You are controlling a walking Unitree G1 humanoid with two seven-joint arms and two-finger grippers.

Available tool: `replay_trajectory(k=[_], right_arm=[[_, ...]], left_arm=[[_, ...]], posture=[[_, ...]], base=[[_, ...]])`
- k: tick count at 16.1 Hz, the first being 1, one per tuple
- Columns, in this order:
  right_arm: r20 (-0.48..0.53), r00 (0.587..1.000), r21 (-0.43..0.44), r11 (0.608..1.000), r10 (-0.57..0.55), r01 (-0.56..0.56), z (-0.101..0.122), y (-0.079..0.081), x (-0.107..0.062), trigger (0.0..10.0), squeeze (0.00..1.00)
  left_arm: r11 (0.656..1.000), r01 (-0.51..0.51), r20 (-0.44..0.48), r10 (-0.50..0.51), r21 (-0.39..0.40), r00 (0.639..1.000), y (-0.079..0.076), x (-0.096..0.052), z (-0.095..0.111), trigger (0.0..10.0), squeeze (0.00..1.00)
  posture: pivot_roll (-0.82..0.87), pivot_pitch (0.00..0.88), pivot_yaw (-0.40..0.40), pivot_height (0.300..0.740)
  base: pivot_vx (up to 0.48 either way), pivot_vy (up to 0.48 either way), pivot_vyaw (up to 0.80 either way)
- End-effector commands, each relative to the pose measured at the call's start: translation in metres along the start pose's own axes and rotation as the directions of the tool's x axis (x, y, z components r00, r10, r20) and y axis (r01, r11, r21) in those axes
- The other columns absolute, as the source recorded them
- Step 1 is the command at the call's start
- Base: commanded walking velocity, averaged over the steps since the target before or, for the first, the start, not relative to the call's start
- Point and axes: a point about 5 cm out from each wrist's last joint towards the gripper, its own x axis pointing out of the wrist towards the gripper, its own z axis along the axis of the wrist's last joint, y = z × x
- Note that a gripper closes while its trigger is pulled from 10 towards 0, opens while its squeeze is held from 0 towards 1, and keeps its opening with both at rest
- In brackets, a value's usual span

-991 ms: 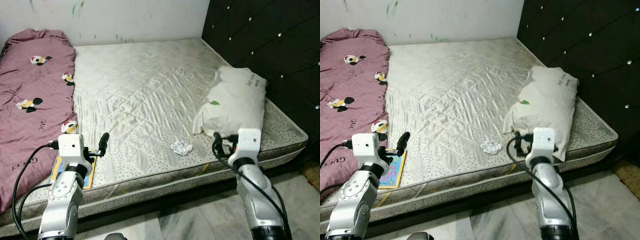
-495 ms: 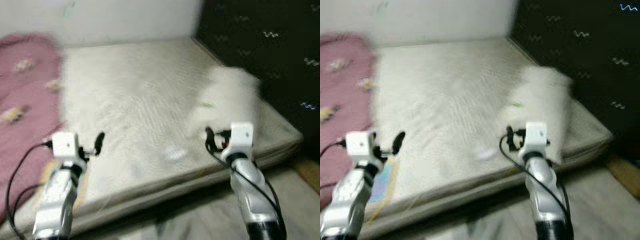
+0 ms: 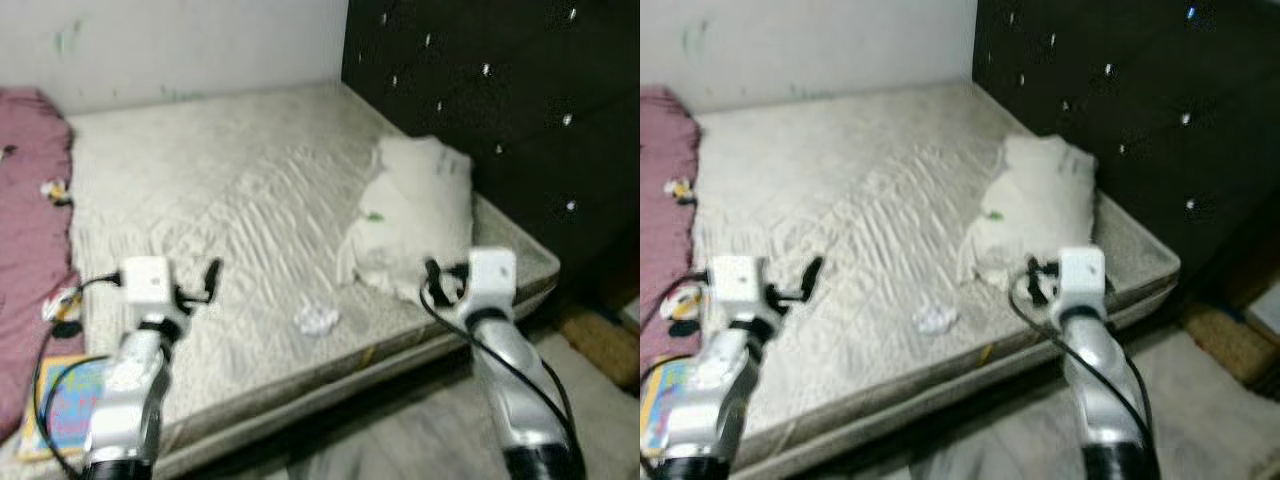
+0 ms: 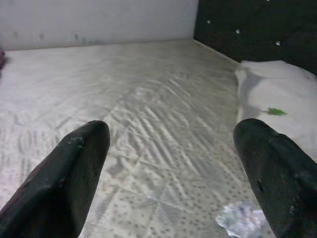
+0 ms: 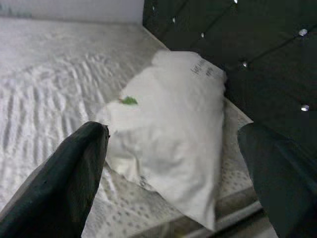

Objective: Clean up the room

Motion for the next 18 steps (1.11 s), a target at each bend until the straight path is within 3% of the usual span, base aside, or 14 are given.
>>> replay_trajectory(k=[1,5,8,10,12,13,14,16,18], right_arm=[[0.053,0.998,0.0,1.0,0.027,-0.027,0.011,0.006,0.003,10.0,0.0],[0.051,0.998,0.021,0.999,0.028,-0.029,0.012,0.006,0.005,10.0,0.0],[0.055,0.998,-0.012,1.0,0.018,-0.017,0.011,0.005,0.004,10.0,0.0],[0.047,0.999,0.034,0.999,0.01,-0.012,0.01,0.003,0.004,10.0,0.0],[0.037,0.999,-0.013,1.0,0.014,-0.013,0.009,0.006,0.005,10.0,0.0],[0.053,0.999,-0.052,0.999,0.008,-0.006,0.009,0.007,0.005,10.0,0.0],[0.065,0.995,0.033,0.997,0.074,-0.076,0.011,0.014,0.003,10.0,0.0],[0.057,0.998,-0.001,0.999,0.04,-0.04,0.011,0.011,0.005,10.0,0.0],[0.064,0.994,0.011,0.996,0.088,-0.089,0.012,0.016,0.004,10.0,0.0]], left_arm=[[1.0,-0.012,0.002,0.012,0.019,1.0,0.004,0.0,0.002,10.0,0.0],[1.0,-0.008,0.002,0.008,0.002,1.0,0.003,0.0,0.002,10.0,0.0],[1.0,-0.007,-0.002,0.007,-0.009,1.0,0.003,0.0,0.001,10.0,0.0],[1.0,-0.005,-0.003,0.005,-0.01,1.0,0.003,0.001,0.001,10.0,0.0],[1.0,-0.003,-0.004,0.003,-0.008,1.0,0.003,0.001,0.001,10.0,0.0],[1.0,-0.004,-0.003,0.004,-0.004,1.0,0.003,0.001,0.001,10.0,0.0],[1.0,-0.022,0.006,0.022,-0.013,1.0,0.004,0.001,0.002,10.0,0.0],[0.999,-0.034,0.009,0.034,-0.026,0.999,0.006,0.002,0.002,10.0,0.0],[1.0,-0.012,0.008,0.012,-0.028,1.0,0.005,0.002,0.002,10.0,0.0]], posture=[[0.01,0.0,-0.063,0.74],[0.01,0.0,-0.063,0.74],[0.0,0.0,-0.065,0.74],[0.0,0.0,-0.064,0.74],[0.0,0.0,-0.062,0.74],[0.0,0.0,-0.062,0.74],[0.0,0.0,-0.062,0.74],[0.0,0.0,-0.061,0.74],[0.0,0.0,-0.061,0.74]], base=[[0.0,0.0,0.56],[0.0,-0.301,0.8],[0.0,-0.48,0.0],[0.0,-0.48,0.0],[0.0,-0.418,0.0],[0.0,0.0,0.0],[0.0,0.0,0.0],[0.0,0.0,0.0],[0.0,0.0,0.0]])
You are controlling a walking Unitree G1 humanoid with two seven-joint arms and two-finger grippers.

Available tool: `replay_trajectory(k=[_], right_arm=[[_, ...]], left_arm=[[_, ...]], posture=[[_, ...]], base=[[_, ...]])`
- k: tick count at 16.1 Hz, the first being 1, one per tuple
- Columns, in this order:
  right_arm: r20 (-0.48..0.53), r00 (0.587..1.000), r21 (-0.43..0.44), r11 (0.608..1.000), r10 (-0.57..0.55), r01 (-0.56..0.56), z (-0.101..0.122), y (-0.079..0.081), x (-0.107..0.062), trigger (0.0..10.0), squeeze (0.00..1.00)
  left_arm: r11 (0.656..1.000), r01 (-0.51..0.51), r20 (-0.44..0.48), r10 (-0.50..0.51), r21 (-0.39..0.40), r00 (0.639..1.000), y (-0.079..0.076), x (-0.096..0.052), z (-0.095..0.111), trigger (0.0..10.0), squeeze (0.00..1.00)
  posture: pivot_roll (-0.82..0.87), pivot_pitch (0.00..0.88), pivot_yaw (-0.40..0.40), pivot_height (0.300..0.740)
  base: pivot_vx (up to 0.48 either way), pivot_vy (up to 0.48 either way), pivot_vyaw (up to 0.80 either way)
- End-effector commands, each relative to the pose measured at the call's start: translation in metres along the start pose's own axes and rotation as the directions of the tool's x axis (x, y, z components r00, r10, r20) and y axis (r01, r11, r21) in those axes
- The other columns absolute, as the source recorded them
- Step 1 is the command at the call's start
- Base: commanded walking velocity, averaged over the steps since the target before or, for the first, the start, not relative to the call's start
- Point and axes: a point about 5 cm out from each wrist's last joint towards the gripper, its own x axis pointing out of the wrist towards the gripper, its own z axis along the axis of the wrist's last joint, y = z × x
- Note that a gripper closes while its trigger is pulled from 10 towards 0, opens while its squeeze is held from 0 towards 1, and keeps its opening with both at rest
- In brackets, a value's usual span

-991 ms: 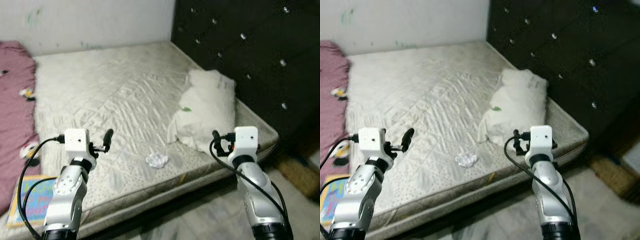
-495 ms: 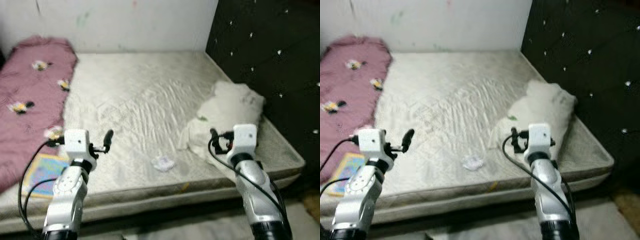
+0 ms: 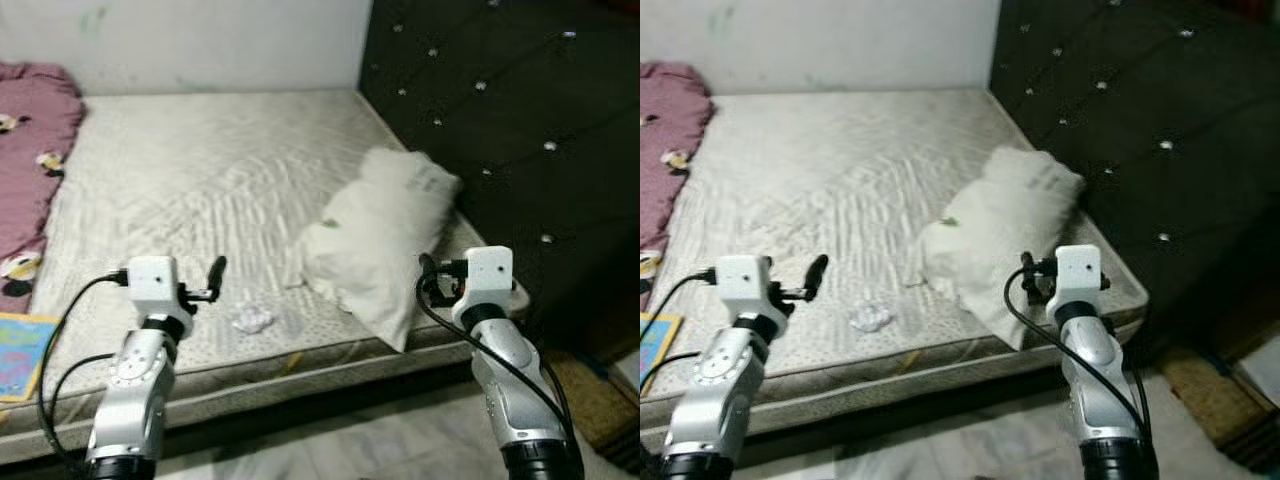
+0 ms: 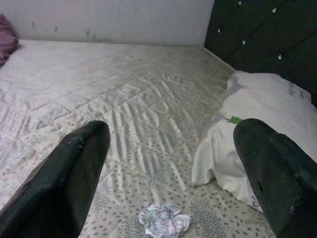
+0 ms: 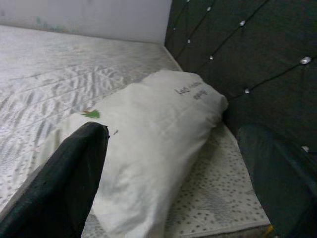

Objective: Clean up the room

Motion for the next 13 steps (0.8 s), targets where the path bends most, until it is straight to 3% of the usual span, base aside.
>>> replay_trajectory(k=[1,2,6,13], right_arm=[[0.024,0.999,0.011,0.999,0.043,-0.044,0.0045,0.0084,-0.0001,10.0,0.0],[0.031,0.998,-0.017,0.998,0.054,-0.053,0.0058,0.0083,-0.0002,10.0,0.0],[0.023,0.999,0.014,0.999,0.045,-0.045,0.0045,0.0085,0.0,10.0,0.0],[0.03,0.999,0.04,0.999,0.036,-0.037,0.006,0.0088,0.0034,10.0,0.0]], left_arm=[[1.0,0.002,-0.002,-0.002,-0.004,1.0,0.0031,-0.0008,0.0007,10.0,0.0],[1.0,0.001,-0.001,-0.001,-0.005,1.0,0.003,-0.001,0.0005,10.0,0.0],[1.0,0.008,-0.006,-0.008,-0.001,1.0,0.0024,-0.0012,0.0001,10.0,0.0],[0.998,0.052,0.013,-0.052,-0.023,0.999,-0.001,-0.0013,0.0026,10.0,0.0]], posture=[[0.0,0.0,-0.061,0.74],[0.0,0.0,-0.061,0.74],[0.0,0.0,-0.062,0.74],[0.0,0.0,-0.059,0.74]], base=[[0.0,0.0,0.0],[0.0,0.0,0.66],[0.0,0.0,0.74],[0.05,0.0,0.0]])
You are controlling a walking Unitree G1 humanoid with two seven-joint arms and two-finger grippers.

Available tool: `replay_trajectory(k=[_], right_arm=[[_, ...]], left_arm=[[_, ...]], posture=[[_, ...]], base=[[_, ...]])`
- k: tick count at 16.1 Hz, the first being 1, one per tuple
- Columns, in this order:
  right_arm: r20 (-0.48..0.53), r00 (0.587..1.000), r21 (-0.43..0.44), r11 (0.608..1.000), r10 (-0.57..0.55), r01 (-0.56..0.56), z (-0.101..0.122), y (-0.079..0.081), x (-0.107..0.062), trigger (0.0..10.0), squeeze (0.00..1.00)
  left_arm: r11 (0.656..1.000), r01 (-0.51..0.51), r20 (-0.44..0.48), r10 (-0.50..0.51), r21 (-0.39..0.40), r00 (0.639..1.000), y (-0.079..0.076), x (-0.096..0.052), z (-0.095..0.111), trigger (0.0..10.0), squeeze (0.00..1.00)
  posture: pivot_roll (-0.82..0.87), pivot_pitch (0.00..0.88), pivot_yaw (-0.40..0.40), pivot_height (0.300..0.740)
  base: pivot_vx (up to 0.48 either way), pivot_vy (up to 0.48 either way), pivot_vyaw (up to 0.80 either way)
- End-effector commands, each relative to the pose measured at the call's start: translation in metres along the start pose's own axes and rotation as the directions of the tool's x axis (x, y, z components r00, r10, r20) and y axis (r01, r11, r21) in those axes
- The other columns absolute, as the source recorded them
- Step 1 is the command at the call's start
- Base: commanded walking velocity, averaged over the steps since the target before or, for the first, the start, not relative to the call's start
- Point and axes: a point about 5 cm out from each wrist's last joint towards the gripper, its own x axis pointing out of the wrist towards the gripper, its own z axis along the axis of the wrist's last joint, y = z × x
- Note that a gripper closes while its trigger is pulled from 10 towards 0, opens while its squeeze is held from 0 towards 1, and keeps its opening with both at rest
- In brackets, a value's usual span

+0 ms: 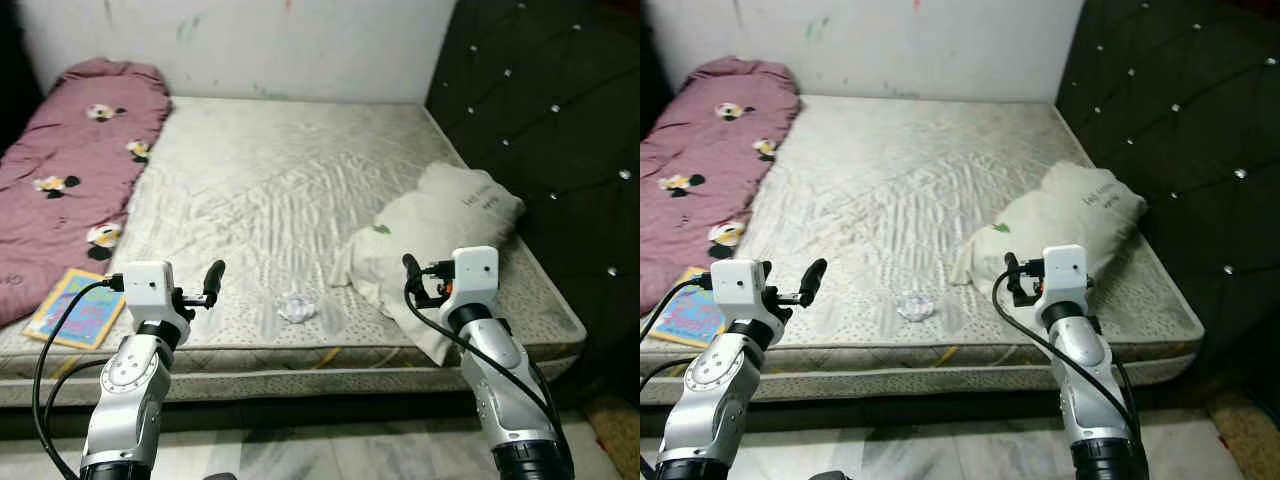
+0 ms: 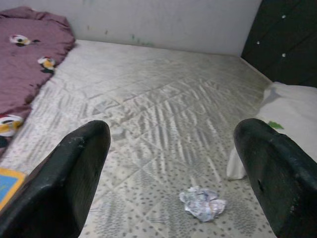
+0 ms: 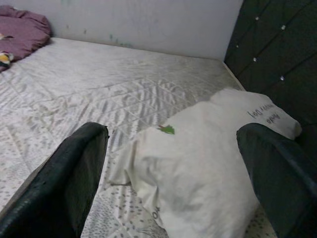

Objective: Clean up the room

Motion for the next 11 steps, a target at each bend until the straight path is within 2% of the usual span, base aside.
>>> replay_trajectory(k=[1,11], right_arm=[[0.019,1.0,0.002,1.0,-0.007,0.007,0.005,-0.0005,0.0038,10.0,0.0],[0.017,1.0,0.004,1.0,-0.003,0.003,0.0051,0.0011,0.0048,10.0,0.0]], left_arm=[[1.0,0.019,0.022,-0.019,0.005,1.0,-0.0025,0.0029,0.0066,10.0,0.0],[1.0,0.026,0.018,-0.026,0.004,1.0,-0.0033,0.0029,0.0062,10.0,0.0]], posture=[[0.0,0.0,-0.058,0.74],[0.0,0.0,-0.058,0.74]], base=[[0.356,0.0,0.0],[0.356,0.0,0.0]])
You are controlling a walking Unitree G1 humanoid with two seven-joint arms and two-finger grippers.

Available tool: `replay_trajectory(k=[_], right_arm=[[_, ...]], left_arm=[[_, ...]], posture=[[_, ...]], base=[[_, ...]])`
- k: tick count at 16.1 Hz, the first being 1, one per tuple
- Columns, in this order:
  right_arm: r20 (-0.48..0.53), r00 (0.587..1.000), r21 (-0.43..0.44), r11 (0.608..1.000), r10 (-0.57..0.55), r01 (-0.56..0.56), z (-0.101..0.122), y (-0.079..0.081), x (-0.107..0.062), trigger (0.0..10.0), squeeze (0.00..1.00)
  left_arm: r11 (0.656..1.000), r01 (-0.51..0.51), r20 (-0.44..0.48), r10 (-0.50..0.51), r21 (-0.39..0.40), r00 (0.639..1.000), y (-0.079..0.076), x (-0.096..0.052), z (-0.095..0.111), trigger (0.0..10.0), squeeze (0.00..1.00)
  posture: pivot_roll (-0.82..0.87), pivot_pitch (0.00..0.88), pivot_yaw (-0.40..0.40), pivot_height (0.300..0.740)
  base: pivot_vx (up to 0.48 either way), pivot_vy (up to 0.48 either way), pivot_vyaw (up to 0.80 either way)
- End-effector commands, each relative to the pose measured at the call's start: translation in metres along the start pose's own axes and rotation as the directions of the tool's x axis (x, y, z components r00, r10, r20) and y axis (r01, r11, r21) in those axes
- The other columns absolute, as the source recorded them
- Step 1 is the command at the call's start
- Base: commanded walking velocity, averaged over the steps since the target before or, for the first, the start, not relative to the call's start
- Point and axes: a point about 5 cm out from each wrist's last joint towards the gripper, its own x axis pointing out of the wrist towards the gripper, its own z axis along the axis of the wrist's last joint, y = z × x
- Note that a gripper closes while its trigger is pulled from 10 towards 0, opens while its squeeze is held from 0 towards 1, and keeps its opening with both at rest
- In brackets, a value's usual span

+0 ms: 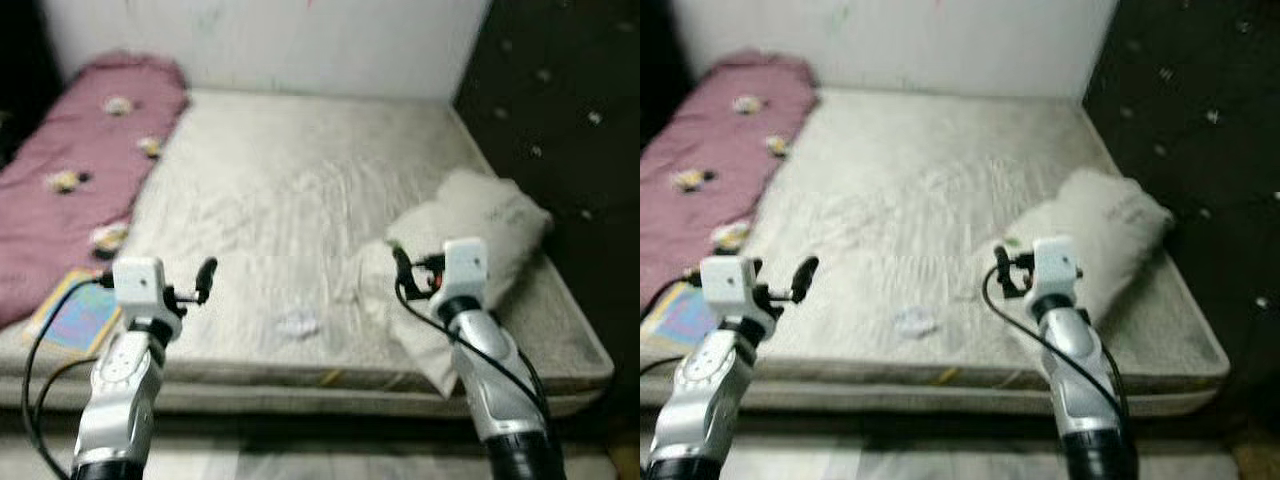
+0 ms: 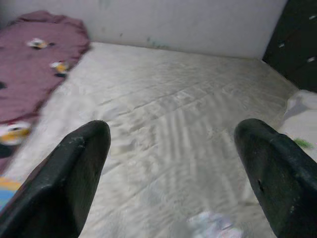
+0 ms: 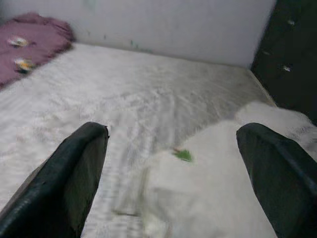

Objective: Clean up the room

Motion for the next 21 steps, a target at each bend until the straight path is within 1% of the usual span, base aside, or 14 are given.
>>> replay_trajectory(k=[1,5,6,9,11,20,21], right_arm=[[-0.003,1.0,0.006,1.0,-0.022,0.022,-0.0003,-0.004,-0.0002,10.0,0.0],[-0.007,1.0,0.005,1.0,-0.025,0.025,-0.0012,-0.0045,0.0001,10.0,0.0],[-0.009,1.0,0.005,1.0,-0.027,0.027,-0.0016,-0.005,0.0001,10.0,0.0],[-0.012,0.999,0.007,0.999,-0.032,0.032,-0.0028,-0.0066,-0.0006,10.0,0.0],[-0.019,0.999,0.014,0.999,-0.036,0.036,-0.0039,-0.0068,-0.0012,10.0,0.0],[-0.03,0.999,0.03,0.999,-0.04,0.041,-0.0032,-0.006,-0.0003,10.0,0.0],[-0.032,0.999,0.031,0.999,-0.041,0.042,-0.0037,-0.0048,-0.0007,10.0,0.0]], left_arm=[[1.0,0.023,-0.003,-0.023,0.002,1.0,-0.0033,0.0003,0.0003,10.0,0.0],[1.0,0.016,-0.012,-0.016,0.004,1.0,-0.0026,0.0005,-0.0005,10.0,0.0],[1.0,0.004,-0.026,-0.003,0.012,1.0,-0.0017,0.001,-0.002,10.0,0.0],[1.0,0.004,-0.031,-0.004,0.017,1.0,-0.0022,0.0007,-0.0027,10.0,0.0],[1.0,0.005,-0.037,-0.005,-0.004,0.999,-0.0019,0.0008,-0.0039,10.0,0.0],[1.0,0.001,-0.051,-0.002,-0.02,0.999,-0.0002,0.0017,-0.0046,10.0,0.0],[1.0,0.002,-0.054,-0.004,-0.02,0.999,0.0009,0.0013,-0.0051,10.0,0.0]], posture=[[0.0,0.0,-0.058,0.74],[0.0,0.0,-0.057,0.74],[0.0,0.0,-0.057,0.74],[0.0,0.0,-0.06,0.74],[0.0,0.0,-0.058,0.74],[0.0,0.0,-0.055,0.74],[-0.01,0.0,-0.053,0.74]], base=[[0.349,0.0,0.0],[0.326,0.0,0.0],[0.0,0.0,0.0],[0.0,0.0,0.0],[0.0,0.0,0.0],[0.0,0.48,0.0],[0.0,0.48,-0.8]])
